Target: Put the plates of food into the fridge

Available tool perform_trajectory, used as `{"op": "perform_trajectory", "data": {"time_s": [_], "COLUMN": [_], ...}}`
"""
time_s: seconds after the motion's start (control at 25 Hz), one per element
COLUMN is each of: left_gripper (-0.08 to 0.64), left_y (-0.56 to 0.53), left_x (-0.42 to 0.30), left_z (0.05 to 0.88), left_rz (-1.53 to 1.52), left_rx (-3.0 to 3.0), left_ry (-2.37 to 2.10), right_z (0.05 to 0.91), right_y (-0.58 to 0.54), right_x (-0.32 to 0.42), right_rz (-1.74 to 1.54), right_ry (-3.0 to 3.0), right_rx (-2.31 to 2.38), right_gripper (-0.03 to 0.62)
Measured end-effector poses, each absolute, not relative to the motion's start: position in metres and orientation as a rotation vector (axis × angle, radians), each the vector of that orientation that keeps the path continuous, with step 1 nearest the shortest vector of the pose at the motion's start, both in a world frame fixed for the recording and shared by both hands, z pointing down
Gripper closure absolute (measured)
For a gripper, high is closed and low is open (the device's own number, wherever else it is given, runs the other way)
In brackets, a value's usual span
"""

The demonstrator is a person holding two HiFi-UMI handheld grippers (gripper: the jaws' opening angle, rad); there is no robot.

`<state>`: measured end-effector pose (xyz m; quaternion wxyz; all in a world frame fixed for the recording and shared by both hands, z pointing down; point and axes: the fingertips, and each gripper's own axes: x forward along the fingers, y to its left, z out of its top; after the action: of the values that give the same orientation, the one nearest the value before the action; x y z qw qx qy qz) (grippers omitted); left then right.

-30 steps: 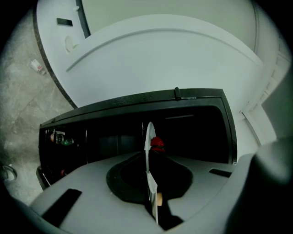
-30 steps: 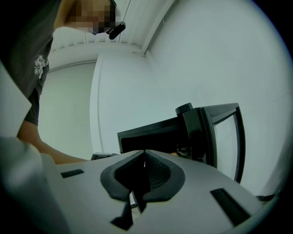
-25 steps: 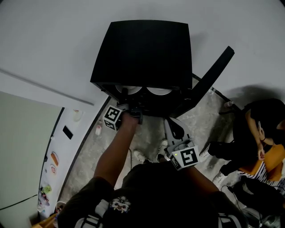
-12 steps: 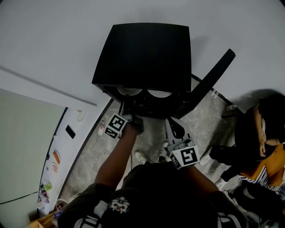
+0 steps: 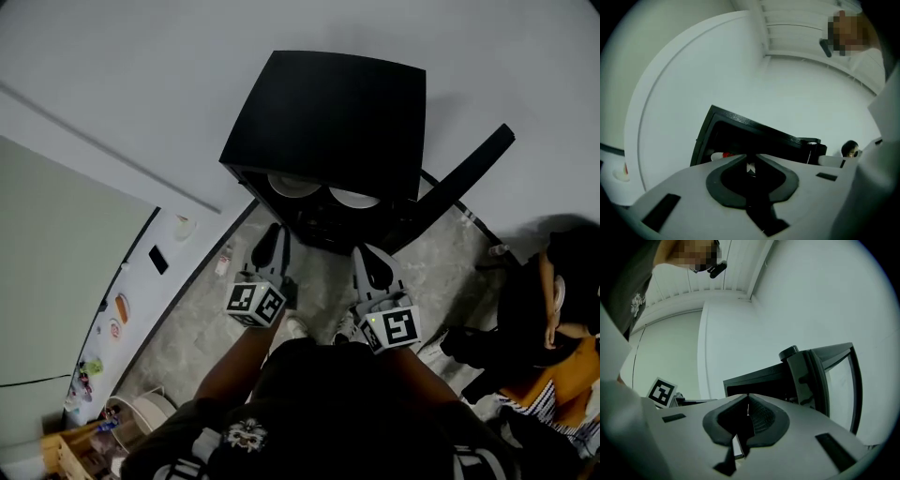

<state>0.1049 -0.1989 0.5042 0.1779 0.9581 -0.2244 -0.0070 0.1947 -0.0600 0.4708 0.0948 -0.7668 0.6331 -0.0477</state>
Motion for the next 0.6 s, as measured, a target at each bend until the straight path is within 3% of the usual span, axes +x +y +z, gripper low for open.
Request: {"op": "perform_trajectory", "data": {"time_s": [0.12,0.6], "left_gripper": [0.534,0.537], "left_y": [-0.189,-0.161], "left_x": [0.097,0.055], "left_z": [0.488,0.461], "left_rz": [-0.011,-0.021], "left_rx": [2.812,2.965], "left_ry": [-0.601,-0.53], "right_z": [0.472,0.45], "right_y": [-0.065,-0.067], "right_x": [0.189,0.15], "right_rz": [-0.135,0.043], "right_ry": [1.878,1.853], "right_rx": [-2.261,-2.457], "right_gripper": [0.566,0.568]}}
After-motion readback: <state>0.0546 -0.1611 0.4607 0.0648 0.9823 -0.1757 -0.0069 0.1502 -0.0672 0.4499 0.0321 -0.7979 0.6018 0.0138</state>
